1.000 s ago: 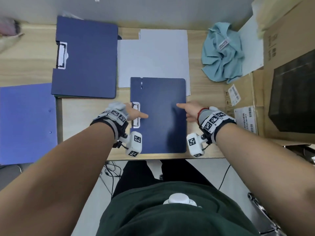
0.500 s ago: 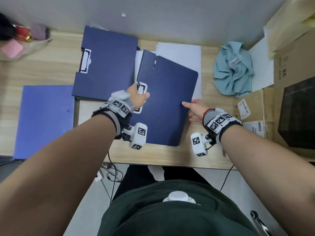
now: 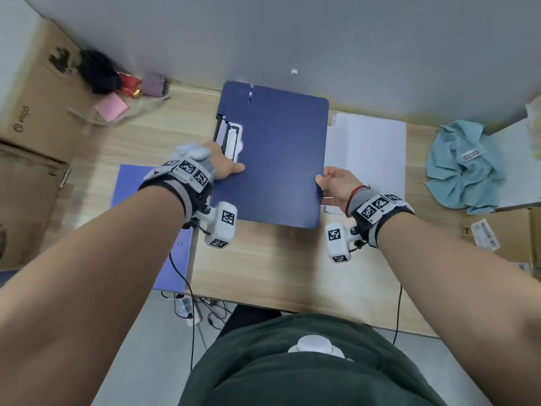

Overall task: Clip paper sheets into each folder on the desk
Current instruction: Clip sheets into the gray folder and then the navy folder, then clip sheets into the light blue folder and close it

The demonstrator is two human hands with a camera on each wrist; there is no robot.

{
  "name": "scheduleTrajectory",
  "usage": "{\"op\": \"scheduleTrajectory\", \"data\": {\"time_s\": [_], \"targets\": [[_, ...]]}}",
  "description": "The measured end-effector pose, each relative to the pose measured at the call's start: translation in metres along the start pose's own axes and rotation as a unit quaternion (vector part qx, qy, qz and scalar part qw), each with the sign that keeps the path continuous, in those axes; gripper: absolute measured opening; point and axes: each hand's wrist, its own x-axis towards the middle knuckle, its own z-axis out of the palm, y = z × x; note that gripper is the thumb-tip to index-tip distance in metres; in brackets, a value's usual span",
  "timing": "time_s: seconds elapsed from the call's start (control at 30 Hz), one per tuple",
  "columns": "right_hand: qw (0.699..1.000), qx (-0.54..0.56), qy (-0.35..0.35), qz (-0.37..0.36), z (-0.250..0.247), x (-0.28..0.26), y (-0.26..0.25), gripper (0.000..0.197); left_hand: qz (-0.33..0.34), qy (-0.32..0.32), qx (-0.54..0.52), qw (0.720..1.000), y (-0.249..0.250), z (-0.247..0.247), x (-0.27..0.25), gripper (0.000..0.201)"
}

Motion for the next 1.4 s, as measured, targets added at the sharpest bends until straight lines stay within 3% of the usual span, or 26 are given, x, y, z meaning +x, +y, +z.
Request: {"op": "scheduleTrajectory", "data": {"time_s": [0.07, 0.23, 0.33, 0.57, 0.67, 0.77, 0.93, 1.03, 1.1, 1.23, 1.4], "targets": [[1.0, -0.006, 0.004, 0.01, 0.017, 0.019, -0.009, 0.012, -0.013, -0.032, 0.003, 0.999, -0.016, -0.005, -0.003, 0.063], [0.997, -0.045, 0.028, 0.052, 0.045, 0.053, -0.018, 0.022, -0.025, -0.02, -0.03, 0.999, -0.043, -0.007, 0.02, 0.078], [0.992, -0.079, 0.078, 0.054, 0.056, 0.071, -0.022, 0.008, -0.012, -0.031, -0.058, 0.998, -0.039, -0.017, 0.029, 0.079], [0.952, -0.279, 0.12, 0.05, 0.072, 0.091, -0.041, 0.025, 0.03, -0.033, -0.018, 0.999, -0.029, -0.015, 0.045, 0.088], [0.938, -0.322, 0.109, 0.068, 0.076, 0.097, -0.039, 0.013, 0.046, -0.033, -0.002, 0.998, -0.025, -0.011, 0.053, 0.095], [0.921, -0.366, 0.105, 0.079, 0.078, 0.103, -0.036, 0.029, 0.061, -0.039, 0.009, 0.997, -0.022, -0.007, 0.061, 0.087], [0.882, -0.448, 0.126, 0.078, 0.079, 0.106, -0.04, 0.028, 0.055, -0.038, -0.086, 0.994, -0.029, -0.002, 0.066, 0.084], [0.884, -0.434, 0.152, 0.089, 0.079, 0.107, -0.043, 0.058, 0.052, -0.029, -0.119, 0.991, -0.032, -0.004, 0.065, 0.076], [0.895, -0.411, 0.16, 0.073, 0.079, 0.106, -0.048, 0.06, 0.045, -0.013, -0.137, 0.989, -0.031, -0.007, 0.062, 0.067], [0.926, -0.36, 0.112, -0.015, 0.106, 0.096, -0.071, 0.018, 0.0, 0.022, -0.17, 0.985, -0.044, -0.018, 0.057, 0.053], [0.951, -0.297, -0.081, -0.014, 0.18, 0.069, -0.079, 0.016, -0.101, 0.063, -0.091, 0.989, -0.099, -0.033, 0.049, 0.052]]}}
